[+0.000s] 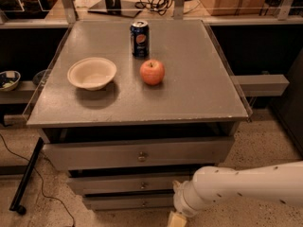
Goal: Open middle drawer
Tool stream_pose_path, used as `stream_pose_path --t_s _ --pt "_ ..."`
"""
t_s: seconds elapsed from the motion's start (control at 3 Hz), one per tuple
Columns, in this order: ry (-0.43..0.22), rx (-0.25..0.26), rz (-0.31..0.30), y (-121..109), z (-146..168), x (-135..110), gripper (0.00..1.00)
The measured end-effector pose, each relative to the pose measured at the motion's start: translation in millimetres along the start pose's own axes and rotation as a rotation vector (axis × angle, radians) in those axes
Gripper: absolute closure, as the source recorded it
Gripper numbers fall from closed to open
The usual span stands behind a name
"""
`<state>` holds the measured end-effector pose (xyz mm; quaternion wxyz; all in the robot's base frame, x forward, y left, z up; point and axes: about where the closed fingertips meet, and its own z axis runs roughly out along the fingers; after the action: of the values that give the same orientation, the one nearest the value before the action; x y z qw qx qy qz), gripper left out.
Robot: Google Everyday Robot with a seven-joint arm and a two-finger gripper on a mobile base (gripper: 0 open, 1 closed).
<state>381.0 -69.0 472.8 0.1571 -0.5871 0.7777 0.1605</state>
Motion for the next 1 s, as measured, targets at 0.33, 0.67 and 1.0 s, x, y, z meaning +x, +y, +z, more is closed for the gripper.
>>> stream_pose_path --t_s 0.33,0.67,1.0 --pt "-0.008 0.033 -0.003 -19.3 5.5 -6.5 0.0" --pt "-0.009 0.036 -0.003 -20.7 5.8 -7.1 0.0" --pt "-0.024 0.032 0.015 -23.6 11.8 -5.1 0.0"
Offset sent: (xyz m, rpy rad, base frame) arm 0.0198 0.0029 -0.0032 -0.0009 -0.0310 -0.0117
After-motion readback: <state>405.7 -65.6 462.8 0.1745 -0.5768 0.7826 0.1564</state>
